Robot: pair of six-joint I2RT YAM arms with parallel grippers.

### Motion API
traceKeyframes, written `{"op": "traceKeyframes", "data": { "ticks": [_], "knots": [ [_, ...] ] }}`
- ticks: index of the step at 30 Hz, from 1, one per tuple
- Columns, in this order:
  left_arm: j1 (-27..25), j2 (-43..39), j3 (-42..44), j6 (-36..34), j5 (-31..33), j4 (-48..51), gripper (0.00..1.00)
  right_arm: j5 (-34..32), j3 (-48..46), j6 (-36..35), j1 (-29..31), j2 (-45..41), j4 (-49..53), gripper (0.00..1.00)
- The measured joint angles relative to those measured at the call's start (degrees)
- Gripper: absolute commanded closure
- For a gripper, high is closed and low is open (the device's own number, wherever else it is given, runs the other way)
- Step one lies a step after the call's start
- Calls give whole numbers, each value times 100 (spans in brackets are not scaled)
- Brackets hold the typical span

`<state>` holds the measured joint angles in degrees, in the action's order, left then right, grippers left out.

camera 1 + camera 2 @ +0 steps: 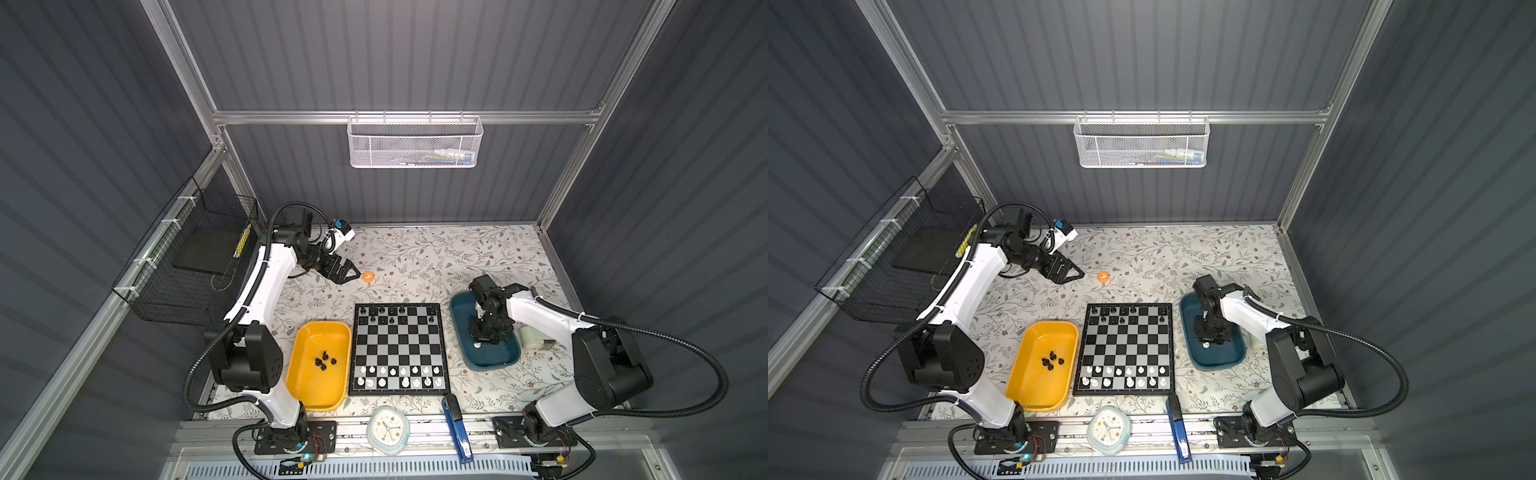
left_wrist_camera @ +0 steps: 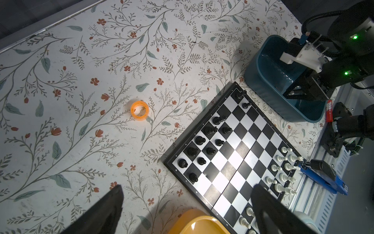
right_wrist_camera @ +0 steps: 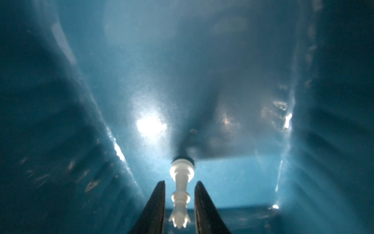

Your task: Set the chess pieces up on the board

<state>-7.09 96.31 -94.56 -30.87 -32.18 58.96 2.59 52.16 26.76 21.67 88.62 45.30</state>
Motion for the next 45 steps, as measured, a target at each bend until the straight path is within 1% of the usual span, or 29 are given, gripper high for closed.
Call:
{"op": "traceKeyframes", "data": {
  "ticks": [21,33,45],
  "knots": [
    [0,-2,55,0,4,-2,1,-55,-7,-63,0,92,-52,78],
    [0,-4,55,0,4,-7,1,-111,-4,-153,0,92,-44,82],
    [0,-4,55,0,48,-7,1,-151,92,-284,0,92,155,83]
  ]
}}
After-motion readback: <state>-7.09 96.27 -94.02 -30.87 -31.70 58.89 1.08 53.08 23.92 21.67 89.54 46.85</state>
